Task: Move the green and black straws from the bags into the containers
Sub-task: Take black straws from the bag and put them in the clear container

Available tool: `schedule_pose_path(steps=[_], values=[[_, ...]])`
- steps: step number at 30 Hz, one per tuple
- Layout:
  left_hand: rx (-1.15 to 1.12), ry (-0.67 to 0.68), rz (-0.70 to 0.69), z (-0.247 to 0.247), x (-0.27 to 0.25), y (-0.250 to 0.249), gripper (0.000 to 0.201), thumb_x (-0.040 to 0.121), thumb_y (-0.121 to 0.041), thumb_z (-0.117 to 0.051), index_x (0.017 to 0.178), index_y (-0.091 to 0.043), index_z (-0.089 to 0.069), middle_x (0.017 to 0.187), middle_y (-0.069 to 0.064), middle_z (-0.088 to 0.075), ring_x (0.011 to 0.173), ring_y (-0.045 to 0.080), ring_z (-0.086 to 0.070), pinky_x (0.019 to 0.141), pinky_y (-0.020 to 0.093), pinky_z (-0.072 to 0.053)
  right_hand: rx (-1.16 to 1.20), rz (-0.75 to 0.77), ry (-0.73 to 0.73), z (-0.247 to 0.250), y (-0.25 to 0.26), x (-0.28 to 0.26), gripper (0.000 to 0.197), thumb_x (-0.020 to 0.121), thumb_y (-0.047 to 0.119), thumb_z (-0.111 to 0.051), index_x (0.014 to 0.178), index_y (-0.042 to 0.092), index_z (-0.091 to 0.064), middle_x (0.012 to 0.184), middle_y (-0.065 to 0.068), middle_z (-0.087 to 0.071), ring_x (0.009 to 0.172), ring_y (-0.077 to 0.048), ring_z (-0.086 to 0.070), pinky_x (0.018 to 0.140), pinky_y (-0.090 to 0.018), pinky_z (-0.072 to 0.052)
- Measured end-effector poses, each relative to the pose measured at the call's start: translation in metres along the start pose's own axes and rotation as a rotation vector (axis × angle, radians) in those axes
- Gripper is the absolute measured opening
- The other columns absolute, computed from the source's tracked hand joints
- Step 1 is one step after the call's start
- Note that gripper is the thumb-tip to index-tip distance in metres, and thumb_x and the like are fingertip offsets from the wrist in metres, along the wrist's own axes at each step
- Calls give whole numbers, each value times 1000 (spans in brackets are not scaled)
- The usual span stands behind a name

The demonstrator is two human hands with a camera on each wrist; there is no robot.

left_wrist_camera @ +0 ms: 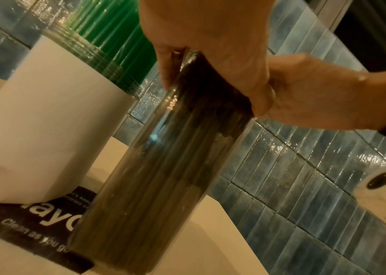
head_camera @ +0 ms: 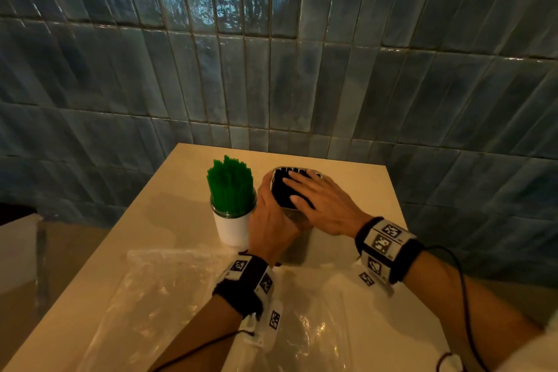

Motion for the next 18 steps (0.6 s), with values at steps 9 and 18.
schedule_pose_path(steps=[9,18], values=[[-256,-123,108,-13,-13,6,117,60,-27,-87,145,-16,-7,143,10,-38,122,11,-41,99,16,-37,104,-69,-91,-7,-4,0,57,97,49,-32,149,33,-13,159,-1,1,145,-20,2,116,-33,0],[-235,-87,130,-14,-4,8,118,57,-32,-88,143,-16,-9,141,14,-38,123,27,-48,99,28,-41,276,-217,-93,-7,-13,7,67,93,54,-39,149,26,-15,158,7,-1,142,-22,-20,114,-41,-23]])
Point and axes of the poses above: each hand's wrist, its own x-axis towards the middle knuckle, its own z-axis out of the back of the hand, y = z × x, the point moved 3 cm from there along x, towards the middle knuckle
